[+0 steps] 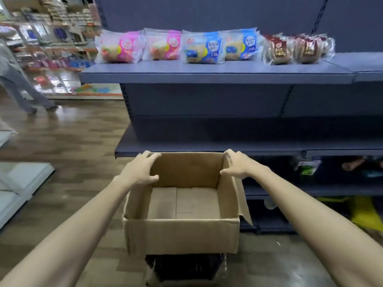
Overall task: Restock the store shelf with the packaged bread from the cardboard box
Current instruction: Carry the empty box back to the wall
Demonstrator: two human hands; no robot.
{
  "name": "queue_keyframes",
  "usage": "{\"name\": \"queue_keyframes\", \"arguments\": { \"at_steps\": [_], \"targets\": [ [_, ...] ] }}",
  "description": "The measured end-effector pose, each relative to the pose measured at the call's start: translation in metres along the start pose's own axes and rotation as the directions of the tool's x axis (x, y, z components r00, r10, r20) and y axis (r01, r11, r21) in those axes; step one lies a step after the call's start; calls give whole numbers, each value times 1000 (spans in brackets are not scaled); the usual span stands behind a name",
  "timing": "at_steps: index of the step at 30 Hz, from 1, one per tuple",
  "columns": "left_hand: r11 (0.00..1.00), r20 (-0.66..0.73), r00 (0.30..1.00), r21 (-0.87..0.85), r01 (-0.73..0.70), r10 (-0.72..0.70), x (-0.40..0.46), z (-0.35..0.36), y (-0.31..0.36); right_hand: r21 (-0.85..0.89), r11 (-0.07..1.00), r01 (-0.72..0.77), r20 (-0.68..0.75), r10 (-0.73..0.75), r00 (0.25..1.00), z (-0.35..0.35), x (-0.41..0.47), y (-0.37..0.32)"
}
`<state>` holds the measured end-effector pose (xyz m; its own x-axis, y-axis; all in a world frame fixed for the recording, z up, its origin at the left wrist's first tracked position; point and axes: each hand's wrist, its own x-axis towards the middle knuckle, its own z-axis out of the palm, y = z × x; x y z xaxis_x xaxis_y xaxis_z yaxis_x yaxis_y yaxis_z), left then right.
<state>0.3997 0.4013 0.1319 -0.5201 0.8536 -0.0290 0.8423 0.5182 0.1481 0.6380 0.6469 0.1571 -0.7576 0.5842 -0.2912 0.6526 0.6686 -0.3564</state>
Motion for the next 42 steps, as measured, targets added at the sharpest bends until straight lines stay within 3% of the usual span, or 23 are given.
{"name": "queue_keyframes", "arguments": {
  "at_steps": [5, 11, 14, 21, 25, 42],
  "targets": [
    [978, 35, 984, -110, 177, -174, -5, 39, -27, 50, 989, -141, 110, 135, 985, 40, 13, 14],
    [877, 192, 893, -193, 440, -406, -21, 74, -37, 173, 939, -297, 229, 255, 940, 63, 27, 32],
    [836, 117, 869, -238, 495, -482, -29, 91, -35, 171, 933, -316, 172, 288, 942, 86, 29, 33],
    [781, -19, 823, -330, 531, -568, -32, 110, -43, 224, 916, -332, -125, 364, 923, 129, 26, 30],
    [641, 16, 698, -380, 667, -716, -25, 113, -36, 261, 903, -343, -143, 387, 911, 128, 34, 39],
    [692, 37, 730, -289, 661, -682, -21, 87, -41, 299, 887, -353, -115, 401, 909, 116, 30, 41]
  ]
}}
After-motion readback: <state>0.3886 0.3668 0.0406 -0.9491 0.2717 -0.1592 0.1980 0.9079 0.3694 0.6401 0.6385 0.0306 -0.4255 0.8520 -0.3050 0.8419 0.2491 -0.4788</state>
